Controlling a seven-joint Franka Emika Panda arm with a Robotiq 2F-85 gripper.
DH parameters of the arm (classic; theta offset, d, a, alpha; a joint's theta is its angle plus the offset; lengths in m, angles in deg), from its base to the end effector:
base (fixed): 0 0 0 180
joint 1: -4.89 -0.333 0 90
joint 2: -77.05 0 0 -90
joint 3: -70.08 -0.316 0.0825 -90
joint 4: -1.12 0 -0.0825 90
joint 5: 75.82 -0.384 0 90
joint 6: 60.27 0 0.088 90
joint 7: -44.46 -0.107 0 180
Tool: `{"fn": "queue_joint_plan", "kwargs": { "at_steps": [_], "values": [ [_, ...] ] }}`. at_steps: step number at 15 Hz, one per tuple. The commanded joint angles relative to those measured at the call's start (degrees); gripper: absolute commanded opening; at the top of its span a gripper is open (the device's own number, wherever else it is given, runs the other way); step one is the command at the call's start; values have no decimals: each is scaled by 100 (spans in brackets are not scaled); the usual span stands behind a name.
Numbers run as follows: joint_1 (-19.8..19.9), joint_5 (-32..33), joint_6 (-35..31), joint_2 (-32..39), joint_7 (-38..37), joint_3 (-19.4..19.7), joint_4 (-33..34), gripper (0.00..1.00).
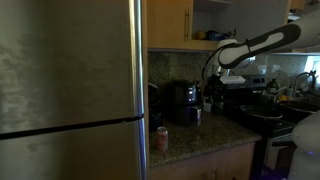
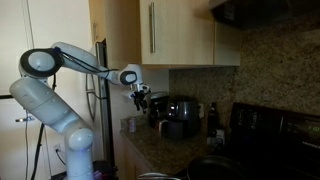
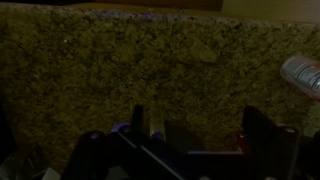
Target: Turn off the coffee maker
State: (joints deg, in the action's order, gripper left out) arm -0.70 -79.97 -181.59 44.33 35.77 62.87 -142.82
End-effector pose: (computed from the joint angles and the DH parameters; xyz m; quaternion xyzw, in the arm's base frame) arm 0.3815 0.0930 0.4896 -0.9962 -0.0127 -0.0855 0.0140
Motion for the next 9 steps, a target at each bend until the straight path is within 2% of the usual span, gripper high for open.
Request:
{"fn": "queue_joint_plan", "kwargs": {
  "at_steps": [1,9],
  "values": [
    [7,-3,14,6,2,-6,14,100],
    [128,76,-1312,845,-236,-52,156,100]
  ]
}}
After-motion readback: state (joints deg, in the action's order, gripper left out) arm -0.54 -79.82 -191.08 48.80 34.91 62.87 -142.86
